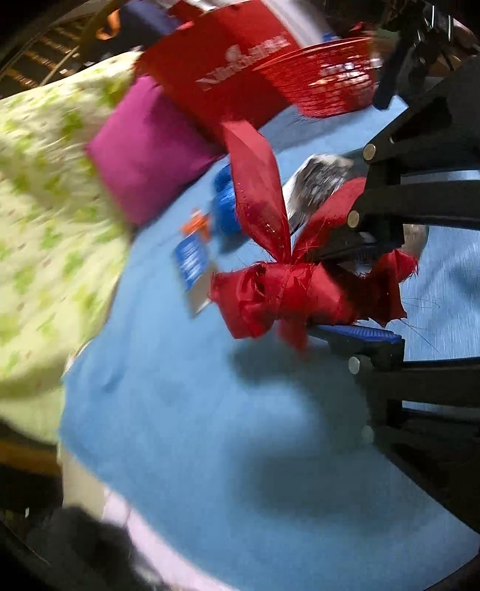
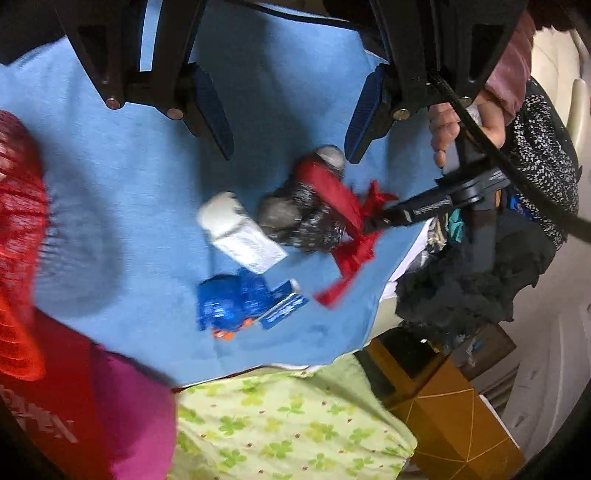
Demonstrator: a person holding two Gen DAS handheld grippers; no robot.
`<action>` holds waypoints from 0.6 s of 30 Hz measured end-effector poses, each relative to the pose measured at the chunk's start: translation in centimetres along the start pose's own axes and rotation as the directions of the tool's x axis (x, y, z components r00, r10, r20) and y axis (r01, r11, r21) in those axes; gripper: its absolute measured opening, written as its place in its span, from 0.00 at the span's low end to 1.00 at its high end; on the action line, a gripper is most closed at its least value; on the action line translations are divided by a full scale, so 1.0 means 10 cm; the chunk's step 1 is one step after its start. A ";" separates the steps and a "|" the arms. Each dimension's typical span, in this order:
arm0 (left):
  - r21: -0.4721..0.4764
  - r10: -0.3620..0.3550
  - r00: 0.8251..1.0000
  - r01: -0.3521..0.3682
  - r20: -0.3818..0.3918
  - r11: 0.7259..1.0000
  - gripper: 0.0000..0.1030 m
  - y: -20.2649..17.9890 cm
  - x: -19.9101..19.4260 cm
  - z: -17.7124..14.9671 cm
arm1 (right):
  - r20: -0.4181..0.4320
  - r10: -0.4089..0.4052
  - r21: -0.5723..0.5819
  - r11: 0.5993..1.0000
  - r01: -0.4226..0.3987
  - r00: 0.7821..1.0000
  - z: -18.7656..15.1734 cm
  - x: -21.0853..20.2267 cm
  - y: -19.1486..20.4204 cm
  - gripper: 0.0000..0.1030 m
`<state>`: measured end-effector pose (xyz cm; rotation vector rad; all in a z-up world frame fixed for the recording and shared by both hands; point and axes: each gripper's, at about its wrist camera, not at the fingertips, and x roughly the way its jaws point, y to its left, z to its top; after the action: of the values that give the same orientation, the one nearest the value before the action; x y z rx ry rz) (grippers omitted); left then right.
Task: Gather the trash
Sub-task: 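Grasp the red-ribboned bundle with the left gripper, then grasp the black plastic bag with the right gripper while the left holds the ribbon bundle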
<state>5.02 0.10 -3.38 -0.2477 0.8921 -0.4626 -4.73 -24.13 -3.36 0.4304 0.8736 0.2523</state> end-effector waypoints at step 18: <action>0.044 0.204 0.968 -0.213 0.144 0.976 0.32 0.13 -0.39 -0.03 | -0.069 -0.042 0.094 0.994 0.049 0.997 0.17 0.94 0.09 0.38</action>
<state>3.04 3.11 -1.39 -0.1282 0.7579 -0.2719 2.39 -20.13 -8.41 0.4927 0.9623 0.1841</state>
